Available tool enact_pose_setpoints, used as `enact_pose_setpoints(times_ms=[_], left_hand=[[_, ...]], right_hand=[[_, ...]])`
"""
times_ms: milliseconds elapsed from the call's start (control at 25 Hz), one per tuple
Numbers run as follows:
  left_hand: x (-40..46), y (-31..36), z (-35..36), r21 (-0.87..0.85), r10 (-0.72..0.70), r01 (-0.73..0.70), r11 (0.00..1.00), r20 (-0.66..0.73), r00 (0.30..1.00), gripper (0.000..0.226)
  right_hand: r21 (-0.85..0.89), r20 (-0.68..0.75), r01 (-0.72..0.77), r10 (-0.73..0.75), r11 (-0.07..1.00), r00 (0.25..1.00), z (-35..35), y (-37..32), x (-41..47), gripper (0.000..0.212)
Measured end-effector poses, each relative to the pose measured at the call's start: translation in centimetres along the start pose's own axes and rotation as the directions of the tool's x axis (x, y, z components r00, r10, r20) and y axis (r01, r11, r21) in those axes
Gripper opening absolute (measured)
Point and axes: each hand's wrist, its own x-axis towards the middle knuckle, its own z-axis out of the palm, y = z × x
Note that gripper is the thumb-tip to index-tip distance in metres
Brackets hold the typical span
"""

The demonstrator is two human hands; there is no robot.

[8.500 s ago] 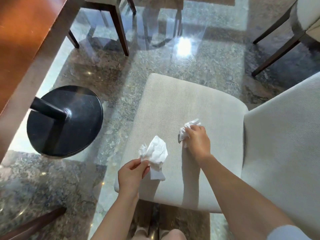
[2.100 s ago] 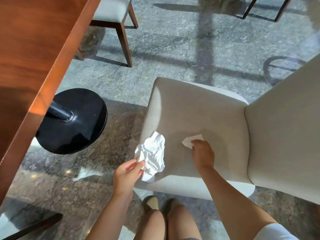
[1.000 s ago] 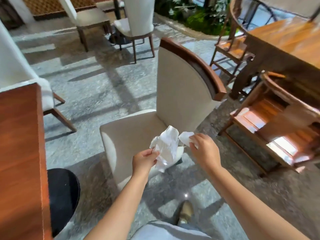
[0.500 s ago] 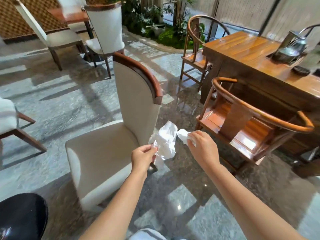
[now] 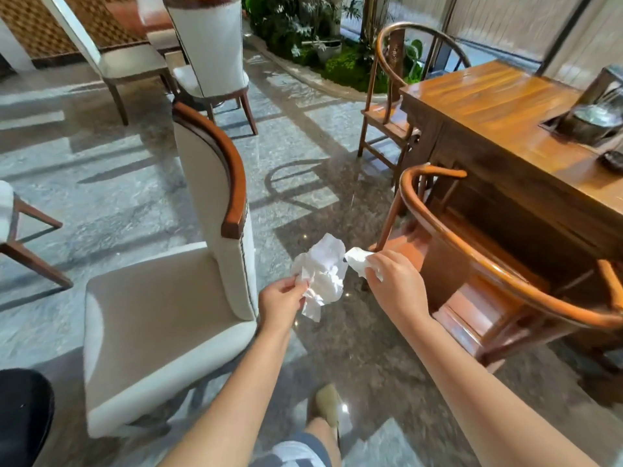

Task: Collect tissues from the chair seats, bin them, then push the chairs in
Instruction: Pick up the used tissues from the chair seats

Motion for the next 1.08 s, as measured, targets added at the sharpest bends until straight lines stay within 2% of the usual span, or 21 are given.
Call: enact_pose_setpoints(times_ms=[160, 240, 360, 480, 600, 800, 920, 1080], left_hand=[[7.0, 4.1, 5.1, -0.008, 0.023, -0.023, 1.000, -0.020, 1.000, 0.004], [10.5, 6.4, 7.6, -0.021, 0.042, -0.042, 0.999, -0.039, 0.998, 0.010], [15.4, 9.1, 10.7, -0.066, 0.002, -0.007, 0.998, -0.079, 0.997, 0.009], [20.7, 10.6, 13.2, -0.115, -0.018, 0.004, 0.993, -0.126, 0.992, 0.012], [27.2, 12.0, 15.6, -0.150, -0.038, 0.012, 0.989, -0.173, 0.984, 0.014], [39.2, 17.4, 18.7, -0.214, 0.000, -0.063, 0.975, -0.283, 0.959, 0.019], [45.4, 20.6, 18.0, -0.213, 0.004, -0.092, 0.973, -0.382, 0.924, 0.020], [52.6, 22.6, 15.7, -0.247, -0.062, -0.077, 0.966, -0.511, 0.858, 0.019]], right_hand=[[0.007, -0.032, -0.042, 0.042, 0.999, 0.999, -0.4, 2.5, 9.5, 0.019], [0.016, -0.016, -0.036, 0.036, 0.999, 0.999, -0.7, 3.7, 14.5, 0.018], [0.046, -0.067, 0.004, -0.001, 0.999, 0.998, -0.1, 5.0, 21.0, 0.011], [0.073, -0.036, 0.012, -0.009, 0.997, 0.999, 1.9, 5.8, 26.8, 0.013], [0.075, -0.024, 0.085, -0.084, 0.994, 0.996, 4.7, 6.7, 33.7, 0.012], [0.115, -0.012, 0.168, -0.167, 0.979, 0.986, 8.5, 7.6, 48.3, 0.015], [0.141, 0.040, 0.271, -0.279, 0.952, 0.959, 11.2, 6.2, 56.7, 0.014], [0.215, 0.130, 0.363, -0.395, 0.906, 0.909, 16.6, 2.7, 65.3, 0.017]])
